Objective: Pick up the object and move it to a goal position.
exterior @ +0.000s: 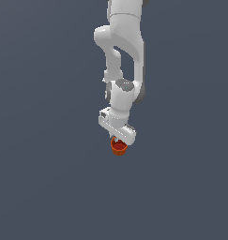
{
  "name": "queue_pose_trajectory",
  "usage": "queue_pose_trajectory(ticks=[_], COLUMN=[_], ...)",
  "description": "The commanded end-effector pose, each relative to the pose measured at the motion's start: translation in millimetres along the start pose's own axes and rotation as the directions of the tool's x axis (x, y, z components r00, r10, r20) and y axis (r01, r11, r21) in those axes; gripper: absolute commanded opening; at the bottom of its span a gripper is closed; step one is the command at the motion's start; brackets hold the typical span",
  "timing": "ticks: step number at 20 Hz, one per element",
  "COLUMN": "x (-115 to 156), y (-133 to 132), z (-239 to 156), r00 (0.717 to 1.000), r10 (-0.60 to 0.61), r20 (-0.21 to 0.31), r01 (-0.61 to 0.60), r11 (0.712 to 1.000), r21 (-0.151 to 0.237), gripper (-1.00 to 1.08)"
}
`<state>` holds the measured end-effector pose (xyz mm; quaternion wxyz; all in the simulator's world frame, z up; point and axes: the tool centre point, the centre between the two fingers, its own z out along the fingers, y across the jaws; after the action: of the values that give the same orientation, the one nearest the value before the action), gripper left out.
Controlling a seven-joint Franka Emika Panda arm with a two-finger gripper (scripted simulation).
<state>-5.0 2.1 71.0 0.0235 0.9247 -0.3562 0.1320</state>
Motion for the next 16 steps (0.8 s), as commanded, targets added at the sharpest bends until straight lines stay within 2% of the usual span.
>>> queue_pose_trajectory(ticks=[1, 9, 16], x=[-1, 3, 16], y=[0, -1, -9], z=[0, -7, -38], r00=[1.0, 1.0, 1.0], r10=[-0.001, 0.001, 0.001], r20=[0.001, 0.0, 0.001], r01=[0.001, -0.001, -0.001], r11=[1.0, 1.0, 1.0], r21=[0.0, 0.0, 0.0], gripper=[-1.0, -1.0, -1.0])
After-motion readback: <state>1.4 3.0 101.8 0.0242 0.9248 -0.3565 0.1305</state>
